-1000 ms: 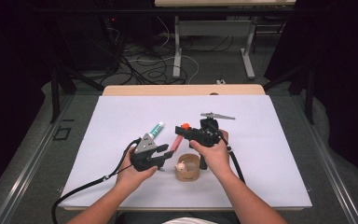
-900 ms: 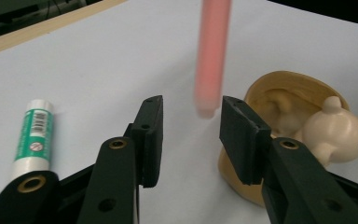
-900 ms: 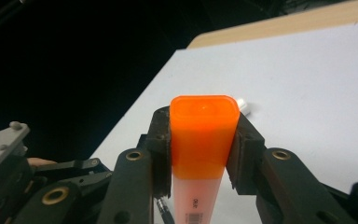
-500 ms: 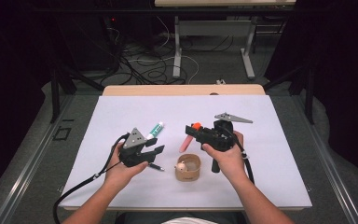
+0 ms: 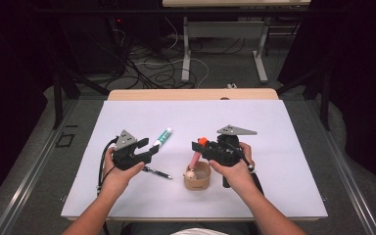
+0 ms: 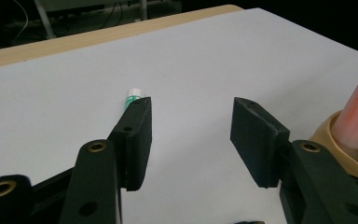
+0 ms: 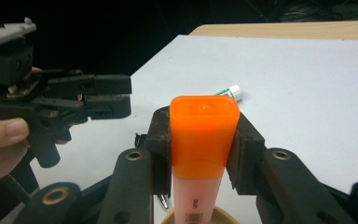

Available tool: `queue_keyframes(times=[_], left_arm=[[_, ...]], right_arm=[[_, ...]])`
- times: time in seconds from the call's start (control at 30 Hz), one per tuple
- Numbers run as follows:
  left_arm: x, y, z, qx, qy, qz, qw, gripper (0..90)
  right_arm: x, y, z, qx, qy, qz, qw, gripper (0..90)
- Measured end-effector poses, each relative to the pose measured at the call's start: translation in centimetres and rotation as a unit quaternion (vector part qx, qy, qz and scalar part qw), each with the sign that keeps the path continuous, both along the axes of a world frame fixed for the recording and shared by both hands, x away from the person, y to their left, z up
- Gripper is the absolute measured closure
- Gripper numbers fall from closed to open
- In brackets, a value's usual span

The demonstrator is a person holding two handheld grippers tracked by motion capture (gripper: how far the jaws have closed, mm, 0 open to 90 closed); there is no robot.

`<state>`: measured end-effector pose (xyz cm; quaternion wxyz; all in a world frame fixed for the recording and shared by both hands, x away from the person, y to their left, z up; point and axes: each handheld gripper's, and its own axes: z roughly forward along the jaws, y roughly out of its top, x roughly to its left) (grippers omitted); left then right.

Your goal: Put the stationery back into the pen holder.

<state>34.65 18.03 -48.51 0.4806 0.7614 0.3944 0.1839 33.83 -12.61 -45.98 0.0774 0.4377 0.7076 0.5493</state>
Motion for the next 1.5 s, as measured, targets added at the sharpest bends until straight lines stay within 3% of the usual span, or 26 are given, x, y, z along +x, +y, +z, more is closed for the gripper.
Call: queue_keyframes(times=[0.27, 0.33, 0.47, 0.57, 0.63, 0.83, 0.97, 1.13, 1.27, 1.47, 1.5], left_arm=[[0.6, 0.3, -0.7, 0.008, 0.021, 0.019, 0.9996, 37.5], [0.7, 0.2, -1.0, -0.001, 0.029, 0.025, 0.9993, 34.5], [1.1, 0.1, -1.4, 0.010, 0.040, 0.029, 0.9987, 28.2], [1.4, 0.1, -1.8, 0.014, 0.045, 0.035, 0.9983, 24.4], [1.5, 0.1, -2.0, 0.016, 0.054, 0.036, 0.9978, 21.1], [1.9, 0.2, -2.5, 0.006, 0.062, 0.047, 0.9970, 16.5], [2.1, 0.5, -2.6, 0.011, 0.066, 0.057, 0.9961, 15.3], [2.2, 0.7, -2.7, 0.010, 0.065, 0.052, 0.9965, 1.3], [2.2, 0.5, -2.9, 0.004, 0.069, 0.052, 0.9962, 0.5], [2.3, 0.3, -3.1, 0.022, 0.072, 0.053, 0.9958, 0.5], [2.3, 0.3, -3.1, 0.021, 0.071, 0.054, 0.9958, 0.5]], right_arm=[[-0.3, 1.1, -0.7, -0.028, -0.019, 0.007, 0.9994, 66.5], [-0.3, 1.2, -0.7, -0.030, -0.023, 0.007, 0.9993, 66.5], [-0.5, 1.2, -0.4, -0.044, -0.020, 0.011, 0.9988, 66.5], [-0.5, 1.3, -0.5, -0.044, -0.031, 0.011, 0.9985, 66.5], [-0.6, 1.4, -0.5, -0.063, -0.038, 0.010, 0.9972, 66.5], [-0.6, 1.6, -1.0, -0.065, -0.030, 0.010, 0.9974, 66.5], [-0.7, 2.2, -1.8, -0.080, -0.028, 0.016, 0.9963, 66.5], [-0.8, 2.8, -2.6, -0.096, -0.018, 0.021, 0.9950, 66.3], [-0.8, 3.1, -3.0, -0.096, -0.006, 0.023, 0.9951, 65.6], [-0.8, 3.4, -3.3, -0.099, 0.003, 0.031, 0.9945, 61.2], [-0.8, 3.5, -3.3, -0.091, -0.002, 0.029, 0.9954, 60.0]])
